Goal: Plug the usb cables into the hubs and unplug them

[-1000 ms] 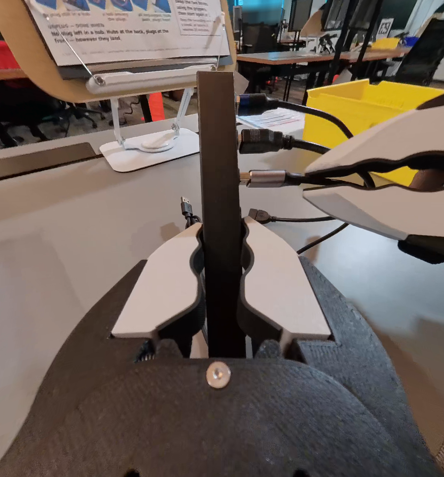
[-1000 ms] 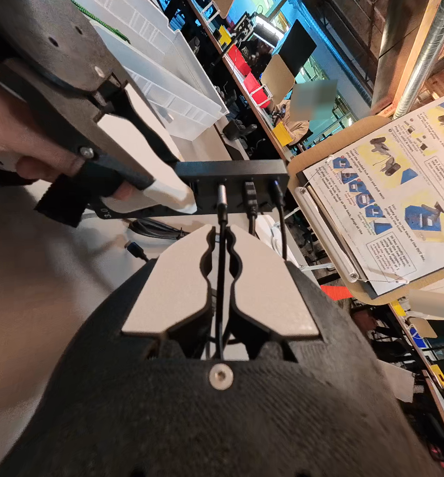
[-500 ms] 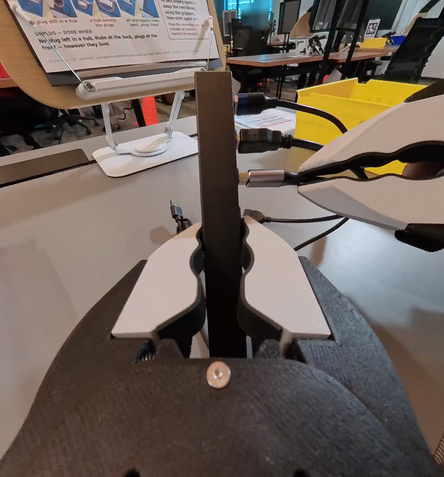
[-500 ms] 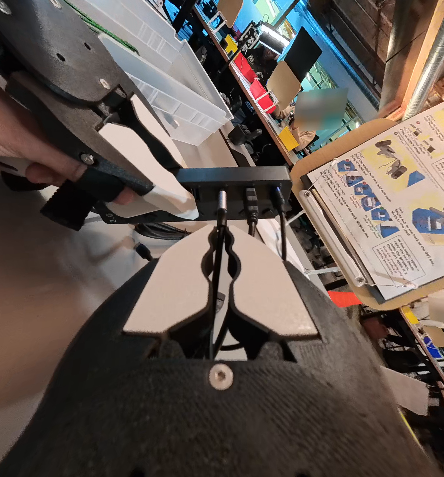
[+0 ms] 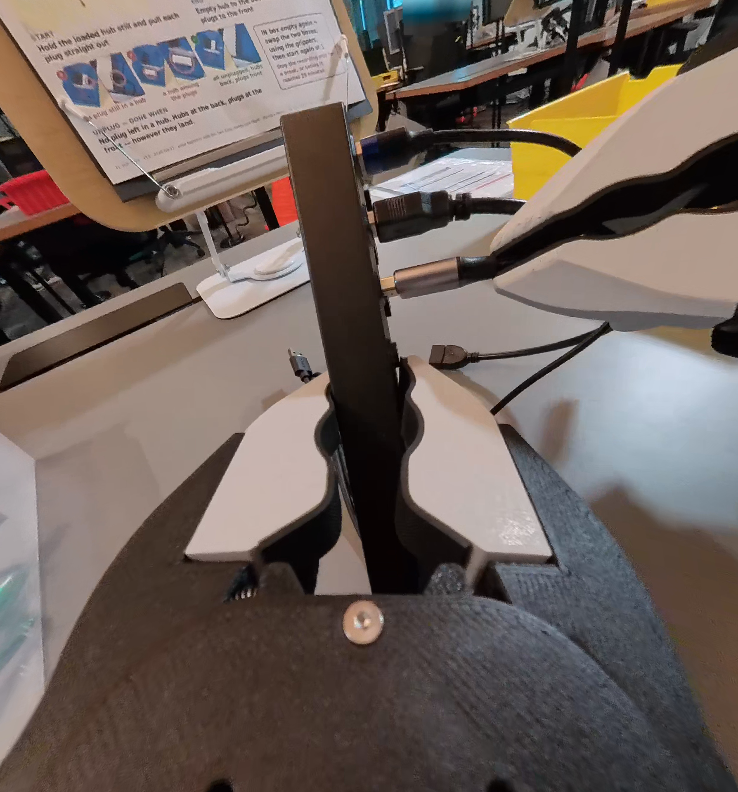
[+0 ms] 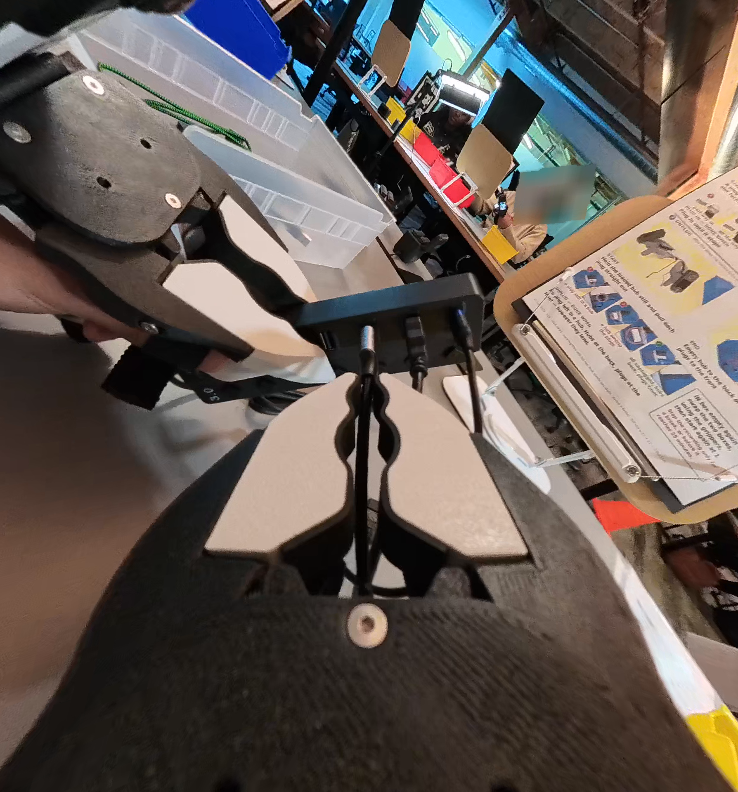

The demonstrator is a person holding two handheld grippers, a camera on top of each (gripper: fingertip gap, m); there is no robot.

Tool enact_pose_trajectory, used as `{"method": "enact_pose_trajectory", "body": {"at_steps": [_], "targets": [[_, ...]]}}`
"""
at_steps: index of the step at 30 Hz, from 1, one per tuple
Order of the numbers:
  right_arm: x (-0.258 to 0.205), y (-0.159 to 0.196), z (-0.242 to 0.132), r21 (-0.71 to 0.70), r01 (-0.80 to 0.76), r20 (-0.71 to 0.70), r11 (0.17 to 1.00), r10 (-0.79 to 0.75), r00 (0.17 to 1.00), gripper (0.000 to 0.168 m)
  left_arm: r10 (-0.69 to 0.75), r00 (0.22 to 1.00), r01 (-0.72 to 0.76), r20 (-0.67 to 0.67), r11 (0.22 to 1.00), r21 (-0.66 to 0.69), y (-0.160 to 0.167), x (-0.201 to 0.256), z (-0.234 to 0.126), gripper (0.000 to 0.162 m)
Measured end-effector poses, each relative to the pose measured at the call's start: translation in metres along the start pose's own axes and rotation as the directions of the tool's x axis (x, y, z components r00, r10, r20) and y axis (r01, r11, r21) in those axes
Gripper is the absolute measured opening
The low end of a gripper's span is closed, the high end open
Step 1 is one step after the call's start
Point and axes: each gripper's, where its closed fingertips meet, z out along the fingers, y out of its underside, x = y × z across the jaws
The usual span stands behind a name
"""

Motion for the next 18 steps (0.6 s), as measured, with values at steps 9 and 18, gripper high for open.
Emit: {"method": "enact_pose_trajectory", "body": {"at_steps": [9, 18], "targets": [[-0.0018, 0.0014, -0.0002, -0.009, -0.031, 0.028, 0.999, 0.031, 0.999, 0.005, 0.066, 0.998, -0.066, 0.002, 0.997, -0.026, 0.0005, -0.0006, -0.0003, 0.03], [-0.0003, 0.0022, -0.001, -0.019, -0.049, 0.034, 0.999, 0.05, 0.998, 0.005, 0.08, 0.996, -0.08, -0.031, 0.996, -0.031, -0.0022, 0.0043, -0.0021, 0.03]]}}
